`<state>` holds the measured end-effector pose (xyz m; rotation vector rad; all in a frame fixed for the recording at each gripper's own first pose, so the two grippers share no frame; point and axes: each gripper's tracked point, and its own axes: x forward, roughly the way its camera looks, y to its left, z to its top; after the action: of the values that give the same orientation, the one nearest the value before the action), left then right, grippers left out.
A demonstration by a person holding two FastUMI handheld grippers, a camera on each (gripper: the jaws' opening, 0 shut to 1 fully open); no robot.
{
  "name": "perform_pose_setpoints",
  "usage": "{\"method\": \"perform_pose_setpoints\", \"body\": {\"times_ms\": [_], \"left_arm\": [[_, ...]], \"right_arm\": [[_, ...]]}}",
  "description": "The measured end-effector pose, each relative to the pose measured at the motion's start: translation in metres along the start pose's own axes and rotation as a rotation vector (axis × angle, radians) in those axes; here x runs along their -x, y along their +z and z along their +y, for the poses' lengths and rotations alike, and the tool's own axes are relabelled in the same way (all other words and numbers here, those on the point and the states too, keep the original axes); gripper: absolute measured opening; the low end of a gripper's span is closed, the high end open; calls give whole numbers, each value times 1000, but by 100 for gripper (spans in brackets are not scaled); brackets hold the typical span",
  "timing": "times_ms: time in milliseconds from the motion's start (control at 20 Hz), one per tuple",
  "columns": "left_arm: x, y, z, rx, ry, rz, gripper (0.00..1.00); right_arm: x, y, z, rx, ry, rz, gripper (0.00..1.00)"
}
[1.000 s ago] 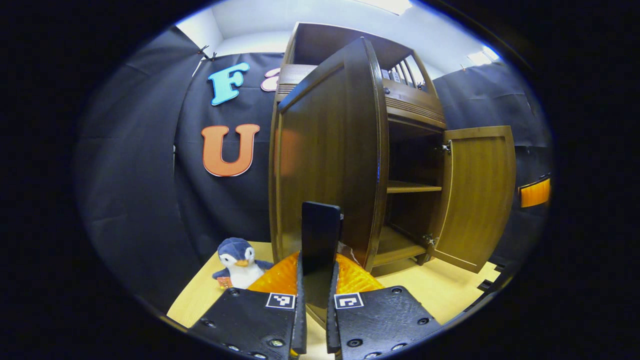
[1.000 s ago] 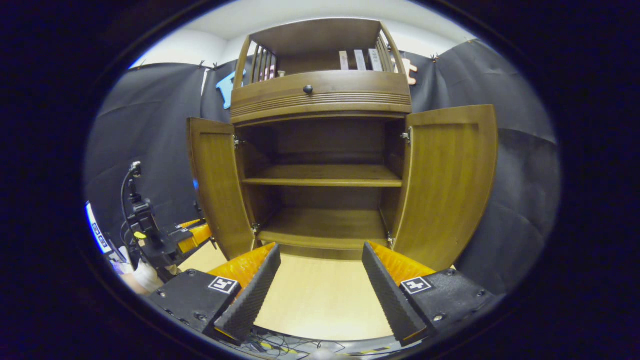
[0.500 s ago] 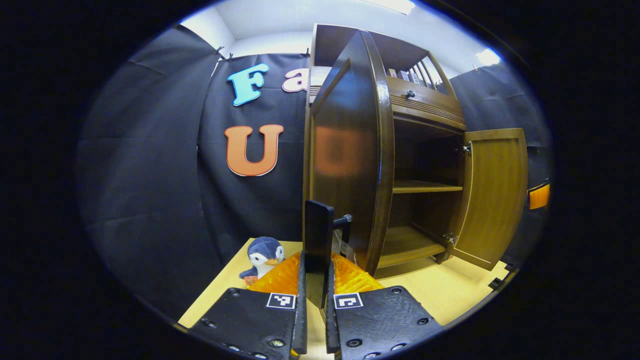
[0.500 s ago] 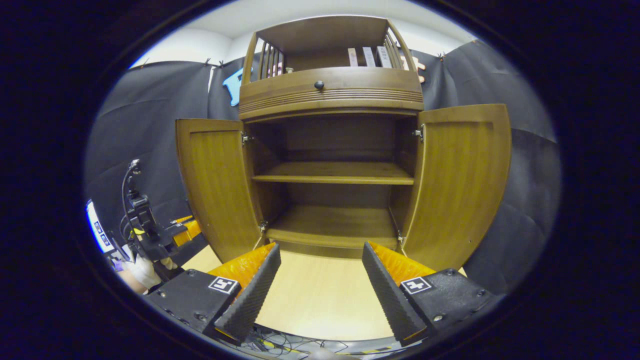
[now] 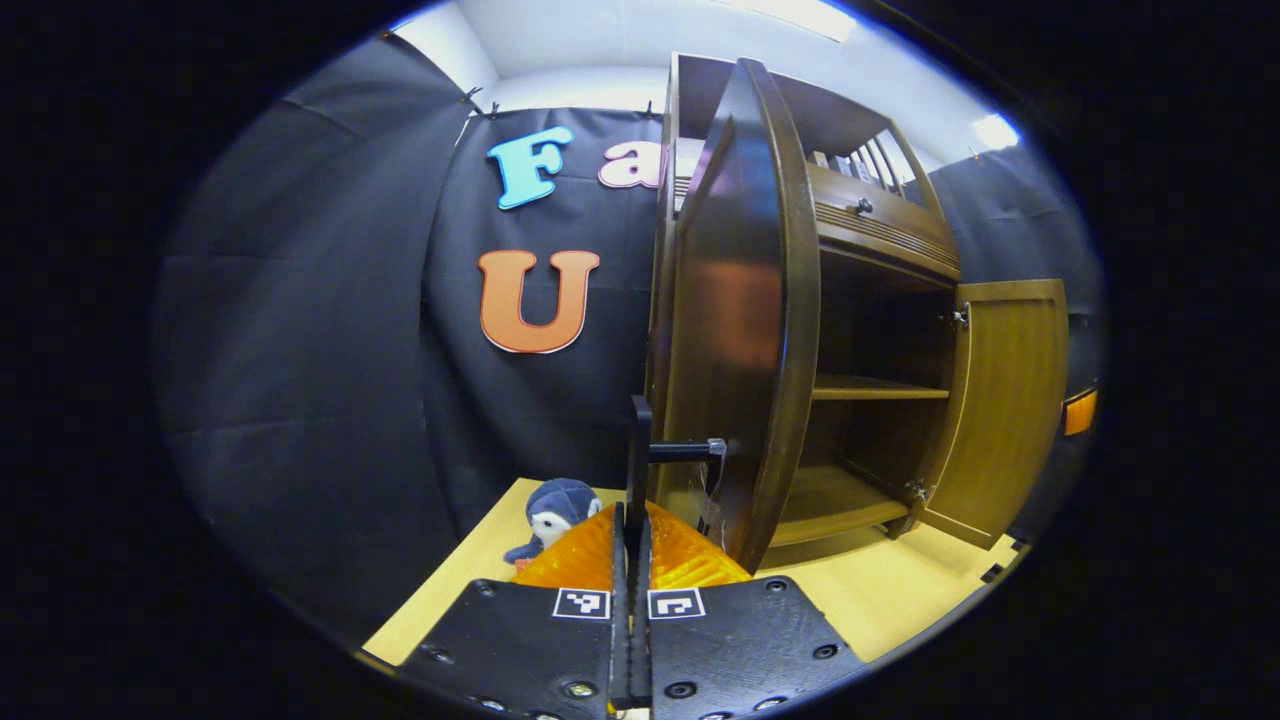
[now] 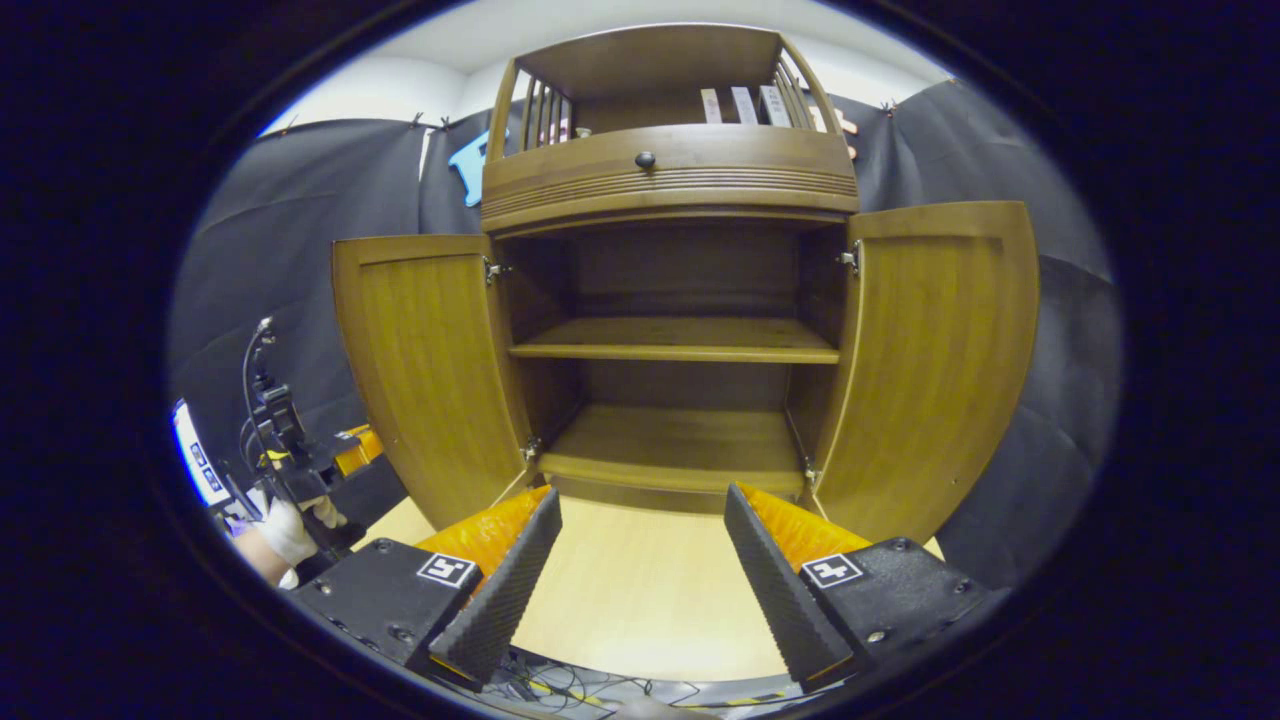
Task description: Open the right door of the double-door shoe cabinet with the right hand, and open the left door with the left hand.
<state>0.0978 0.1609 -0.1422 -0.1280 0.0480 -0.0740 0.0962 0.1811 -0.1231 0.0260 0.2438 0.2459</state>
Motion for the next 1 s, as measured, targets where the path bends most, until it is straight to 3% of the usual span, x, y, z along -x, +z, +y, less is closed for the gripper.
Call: {"method": "perform_pose_setpoints", "body": {"times_ms": [150, 200, 250, 500, 650, 750, 1000], "left_arm": [[-2, 1, 11, -12, -44, -13, 0], [-2, 1, 14, -17, -63, -14, 8], [-4, 1, 18, -17, -92, -18, 0], [-10, -25, 14, 18, -237, 72, 1], [-10, -28, 18, -9, -235, 86, 4], [0, -29, 24, -9, -216, 91, 11], [27, -16, 58, 5, -96, 76, 100]], "right_arm": [[-4, 0, 2, -4, 7, 8, 100], [-6, 1, 1, -1, 8, 9, 100], [-6, 1, 2, 2, 10, 10, 100], [-10, 0, 5, 8, 22, 23, 100], [-9, 0, 5, 13, 23, 25, 100], [-11, 0, 2, 10, 23, 29, 100], [-16, 3, -1, 2, 32, 29, 100]]}}
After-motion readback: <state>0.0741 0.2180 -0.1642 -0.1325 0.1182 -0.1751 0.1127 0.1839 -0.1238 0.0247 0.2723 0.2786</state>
